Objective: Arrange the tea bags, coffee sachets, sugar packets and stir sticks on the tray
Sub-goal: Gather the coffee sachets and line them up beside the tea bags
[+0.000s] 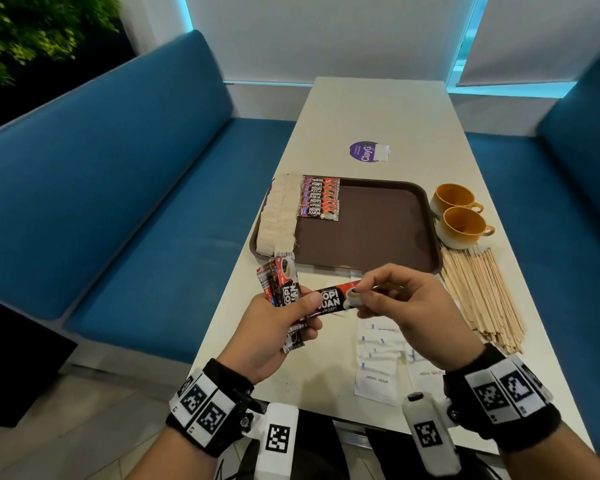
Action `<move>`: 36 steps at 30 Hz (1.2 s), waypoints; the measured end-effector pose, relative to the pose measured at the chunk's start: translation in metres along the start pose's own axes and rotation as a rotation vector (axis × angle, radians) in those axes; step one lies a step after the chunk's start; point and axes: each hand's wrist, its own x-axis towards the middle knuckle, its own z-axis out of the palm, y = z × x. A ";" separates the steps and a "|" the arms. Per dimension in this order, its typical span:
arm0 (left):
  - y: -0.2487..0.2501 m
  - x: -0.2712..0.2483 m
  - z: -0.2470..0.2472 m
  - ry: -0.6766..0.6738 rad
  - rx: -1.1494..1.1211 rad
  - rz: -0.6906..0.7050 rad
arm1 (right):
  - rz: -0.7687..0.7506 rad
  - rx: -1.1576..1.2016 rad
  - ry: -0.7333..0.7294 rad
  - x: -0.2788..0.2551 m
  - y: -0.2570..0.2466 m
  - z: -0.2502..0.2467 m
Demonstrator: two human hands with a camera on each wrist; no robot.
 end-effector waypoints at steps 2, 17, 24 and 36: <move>0.001 0.002 -0.001 0.000 -0.023 0.005 | 0.008 -0.033 0.003 0.001 0.002 -0.001; -0.002 0.027 -0.025 0.124 -0.176 -0.076 | 0.120 0.102 0.157 0.070 0.005 -0.008; -0.005 0.038 -0.036 0.132 -0.223 -0.100 | 0.183 0.020 0.253 0.150 0.037 -0.012; -0.011 0.039 -0.042 0.052 -0.206 -0.148 | 0.397 -0.124 0.355 0.254 0.074 0.003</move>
